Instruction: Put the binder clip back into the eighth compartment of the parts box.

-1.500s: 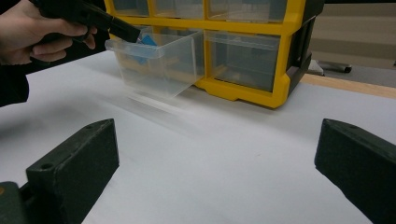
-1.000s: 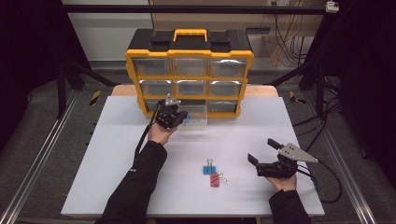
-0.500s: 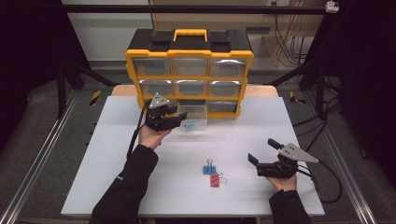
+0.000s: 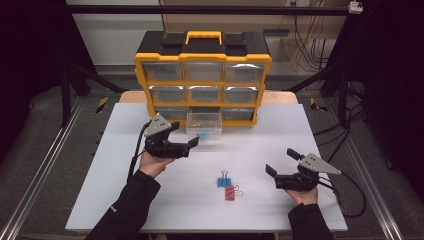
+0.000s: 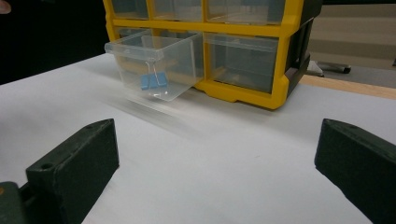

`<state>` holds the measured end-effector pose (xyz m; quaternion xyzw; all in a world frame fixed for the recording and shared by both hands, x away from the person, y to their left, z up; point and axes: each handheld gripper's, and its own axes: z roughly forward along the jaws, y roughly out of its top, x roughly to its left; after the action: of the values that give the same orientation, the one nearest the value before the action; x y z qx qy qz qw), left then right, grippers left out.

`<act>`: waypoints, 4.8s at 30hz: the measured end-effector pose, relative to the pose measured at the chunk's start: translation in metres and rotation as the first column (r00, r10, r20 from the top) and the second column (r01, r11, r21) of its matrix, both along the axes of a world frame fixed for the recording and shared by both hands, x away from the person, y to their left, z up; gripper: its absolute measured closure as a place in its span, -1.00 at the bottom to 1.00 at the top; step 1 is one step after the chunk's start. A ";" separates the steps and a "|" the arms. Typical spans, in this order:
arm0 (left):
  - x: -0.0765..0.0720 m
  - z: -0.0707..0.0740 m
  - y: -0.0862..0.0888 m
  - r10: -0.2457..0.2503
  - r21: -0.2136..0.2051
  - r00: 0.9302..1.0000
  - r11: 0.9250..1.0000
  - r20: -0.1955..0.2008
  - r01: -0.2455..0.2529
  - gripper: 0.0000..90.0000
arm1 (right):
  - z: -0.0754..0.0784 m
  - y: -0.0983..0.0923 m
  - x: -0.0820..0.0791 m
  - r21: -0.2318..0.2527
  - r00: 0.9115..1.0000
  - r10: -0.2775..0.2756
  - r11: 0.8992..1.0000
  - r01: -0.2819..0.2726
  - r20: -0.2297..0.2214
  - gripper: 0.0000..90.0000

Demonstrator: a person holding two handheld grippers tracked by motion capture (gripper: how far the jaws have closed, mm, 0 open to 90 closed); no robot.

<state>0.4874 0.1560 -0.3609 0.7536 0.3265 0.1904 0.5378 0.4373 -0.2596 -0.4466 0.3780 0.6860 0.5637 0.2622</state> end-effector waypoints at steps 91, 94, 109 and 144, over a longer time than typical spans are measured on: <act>-0.011 -0.113 -0.099 -0.160 0.084 0.935 0.977 -0.315 0.196 0.61 | 0.000 0.000 0.000 0.000 1.000 0.001 1.000 -0.001 -0.001 -0.99; -0.010 -0.113 -0.099 -0.161 0.080 0.932 0.977 -0.326 0.197 0.62 | 0.000 0.000 0.000 -0.001 1.000 0.002 1.000 -0.002 -0.002 -0.99; -0.016 -0.106 -0.098 -0.194 0.051 0.925 0.974 -0.327 0.223 0.81 | 0.000 0.000 0.000 0.002 1.000 0.006 1.000 -0.006 0.005 -0.99; -0.026 -0.068 -0.078 -0.171 0.041 0.957 0.982 -0.233 0.185 0.96 | 0.000 0.000 -0.001 0.012 1.000 0.003 1.000 -0.003 -0.003 -0.99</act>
<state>0.4616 0.0783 -0.4294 0.8132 0.3110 0.0633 0.4878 0.4365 -0.2595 -0.4462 0.3796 0.6834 0.5676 0.2581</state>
